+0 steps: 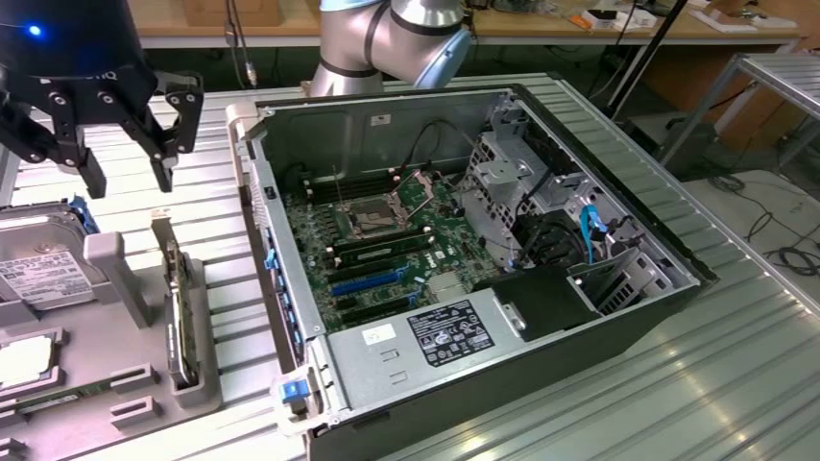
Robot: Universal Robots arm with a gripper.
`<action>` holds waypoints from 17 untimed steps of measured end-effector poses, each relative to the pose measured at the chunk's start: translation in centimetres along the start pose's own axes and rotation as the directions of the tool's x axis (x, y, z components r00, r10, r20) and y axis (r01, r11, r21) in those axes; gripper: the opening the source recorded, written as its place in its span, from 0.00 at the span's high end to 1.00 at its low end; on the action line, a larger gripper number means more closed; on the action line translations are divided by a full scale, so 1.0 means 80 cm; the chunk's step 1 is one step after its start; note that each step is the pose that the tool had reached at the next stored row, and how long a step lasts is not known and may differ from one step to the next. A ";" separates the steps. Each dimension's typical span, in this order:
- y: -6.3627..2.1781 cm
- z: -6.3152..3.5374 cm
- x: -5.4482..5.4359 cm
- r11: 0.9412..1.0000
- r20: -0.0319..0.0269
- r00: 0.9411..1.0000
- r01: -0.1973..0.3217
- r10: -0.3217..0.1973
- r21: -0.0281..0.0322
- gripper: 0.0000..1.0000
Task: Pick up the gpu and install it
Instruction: 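Pick up the gpu and move the gpu toward the slot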
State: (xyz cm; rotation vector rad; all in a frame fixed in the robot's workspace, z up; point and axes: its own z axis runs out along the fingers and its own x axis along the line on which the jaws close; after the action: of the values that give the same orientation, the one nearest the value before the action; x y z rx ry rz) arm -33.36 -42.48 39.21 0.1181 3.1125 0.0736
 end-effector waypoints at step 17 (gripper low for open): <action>-0.023 -0.001 -0.001 1.000 0.000 1.000 0.000 0.000 0.000 0.46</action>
State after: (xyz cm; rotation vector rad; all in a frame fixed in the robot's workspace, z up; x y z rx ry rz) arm -33.42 -44.31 39.21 0.1181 3.1126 0.0735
